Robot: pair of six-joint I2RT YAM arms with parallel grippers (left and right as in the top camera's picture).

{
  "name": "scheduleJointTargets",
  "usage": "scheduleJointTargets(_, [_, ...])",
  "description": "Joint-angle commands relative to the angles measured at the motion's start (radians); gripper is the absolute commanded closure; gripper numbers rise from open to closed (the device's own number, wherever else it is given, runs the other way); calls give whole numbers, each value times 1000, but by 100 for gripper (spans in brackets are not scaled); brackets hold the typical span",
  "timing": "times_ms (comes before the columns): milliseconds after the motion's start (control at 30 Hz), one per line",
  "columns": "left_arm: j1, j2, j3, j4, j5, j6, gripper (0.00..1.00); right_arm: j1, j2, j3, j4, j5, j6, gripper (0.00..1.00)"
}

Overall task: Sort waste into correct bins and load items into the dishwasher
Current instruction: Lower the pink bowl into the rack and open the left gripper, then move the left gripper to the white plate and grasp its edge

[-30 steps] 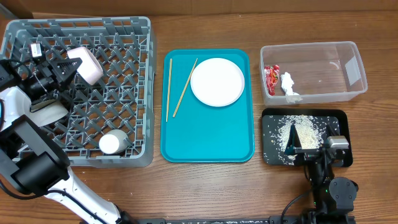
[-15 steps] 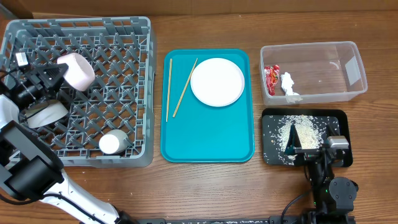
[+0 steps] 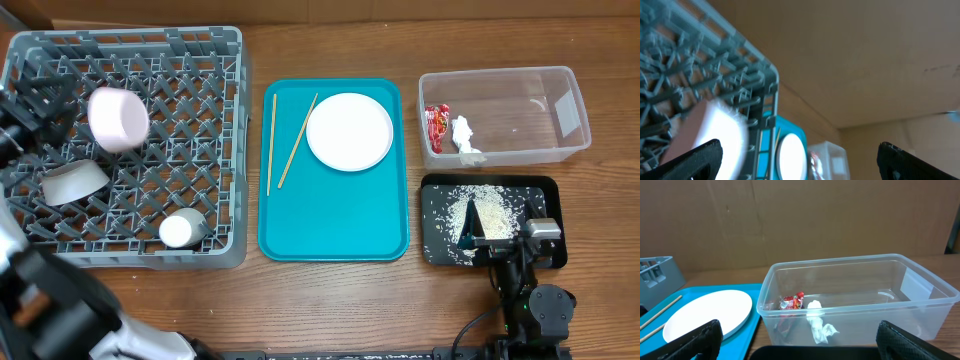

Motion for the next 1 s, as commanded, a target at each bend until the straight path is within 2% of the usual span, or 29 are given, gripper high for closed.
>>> scheduleJointTargets(0, [6, -222, 19, -40, -196, -67, 0, -3, -11, -10, 4, -1, -4, 0])
scheduleJointTargets(200, [0, -348, 19, -132, -315, -53, 0, -3, -11, -10, 4, 0, -4, 0])
scheduleJointTargets(333, [-39, -367, 19, -193, -272, 43, 1, -3, -11, -10, 4, -1, -4, 0])
scheduleJointTargets(467, [-163, -396, 19, -248, -281, 146, 2, -3, -11, -10, 4, -1, -4, 0])
scheduleJointTargets(600, [-417, -429, 19, -315, -521, 214, 2, -3, -11, -10, 4, -1, -4, 0])
scheduleJointTargets(833, [-1050, -357, 19, -367, -1181, 257, 0, -3, -11, -10, 4, -1, -4, 0])
scheduleJointTargets(967, [-1246, -230, 19, -337, -1261, 257, 6, -3, -11, -10, 4, -1, -4, 0])
